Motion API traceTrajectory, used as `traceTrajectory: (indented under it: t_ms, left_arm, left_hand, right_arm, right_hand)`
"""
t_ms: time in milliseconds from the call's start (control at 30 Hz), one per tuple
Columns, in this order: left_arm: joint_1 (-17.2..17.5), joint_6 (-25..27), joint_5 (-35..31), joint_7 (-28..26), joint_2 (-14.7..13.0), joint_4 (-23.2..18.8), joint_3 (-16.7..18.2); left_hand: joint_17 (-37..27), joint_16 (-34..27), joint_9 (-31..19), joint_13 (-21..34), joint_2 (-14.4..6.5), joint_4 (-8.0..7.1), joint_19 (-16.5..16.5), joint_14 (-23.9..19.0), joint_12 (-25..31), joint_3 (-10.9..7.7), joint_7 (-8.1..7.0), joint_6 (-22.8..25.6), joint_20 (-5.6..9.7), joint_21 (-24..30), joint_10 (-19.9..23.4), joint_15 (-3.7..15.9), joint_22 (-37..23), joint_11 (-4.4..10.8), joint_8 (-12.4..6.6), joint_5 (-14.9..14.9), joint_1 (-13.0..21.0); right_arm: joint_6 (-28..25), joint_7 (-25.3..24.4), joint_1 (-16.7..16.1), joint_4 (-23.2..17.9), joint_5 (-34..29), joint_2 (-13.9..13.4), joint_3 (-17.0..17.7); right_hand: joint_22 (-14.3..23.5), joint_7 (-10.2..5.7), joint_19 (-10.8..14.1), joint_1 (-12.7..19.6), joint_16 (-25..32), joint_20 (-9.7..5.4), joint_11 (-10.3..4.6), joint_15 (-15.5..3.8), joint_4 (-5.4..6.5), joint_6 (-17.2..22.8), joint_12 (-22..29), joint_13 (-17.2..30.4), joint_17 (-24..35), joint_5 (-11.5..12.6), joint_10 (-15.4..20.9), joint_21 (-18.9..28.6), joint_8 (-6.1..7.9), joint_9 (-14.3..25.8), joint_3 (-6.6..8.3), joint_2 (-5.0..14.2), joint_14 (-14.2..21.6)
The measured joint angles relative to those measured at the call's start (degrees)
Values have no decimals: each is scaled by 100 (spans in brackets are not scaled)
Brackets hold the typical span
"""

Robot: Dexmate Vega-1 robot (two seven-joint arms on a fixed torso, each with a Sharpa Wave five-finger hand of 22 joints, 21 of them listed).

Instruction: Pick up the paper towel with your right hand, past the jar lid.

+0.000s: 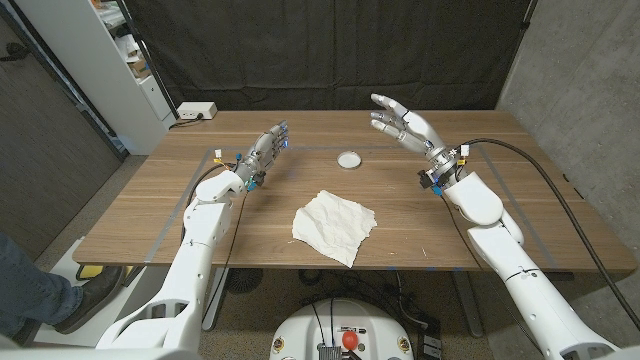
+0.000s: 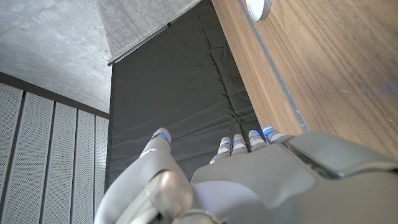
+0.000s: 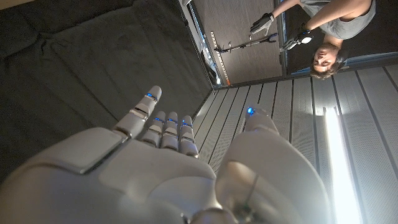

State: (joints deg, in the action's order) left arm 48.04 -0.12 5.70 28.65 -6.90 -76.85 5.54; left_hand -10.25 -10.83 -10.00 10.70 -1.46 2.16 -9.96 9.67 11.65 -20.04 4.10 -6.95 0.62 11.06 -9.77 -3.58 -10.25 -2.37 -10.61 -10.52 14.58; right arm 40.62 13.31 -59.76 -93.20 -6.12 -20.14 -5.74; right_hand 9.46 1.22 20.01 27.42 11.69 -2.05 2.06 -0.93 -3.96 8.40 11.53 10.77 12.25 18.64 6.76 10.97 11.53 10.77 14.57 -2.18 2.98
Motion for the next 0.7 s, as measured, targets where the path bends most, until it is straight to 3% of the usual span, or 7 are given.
traceTrajectory:
  t_ms: [700]
  left_arm:
    - [85,24,-4,12,-17,-111,-2]
  left_hand:
    - [0,0,0,11,-22,39,1,0,0,-10,0,0,-43,0,0,0,0,0,2,0,-22]
  right_arm:
    - [98,-154,-99,-196,-541,-100,-32]
  right_hand:
    - [0,-42,0,0,0,0,-30,0,-48,42,0,0,1,23,31,0,0,0,0,0,0]
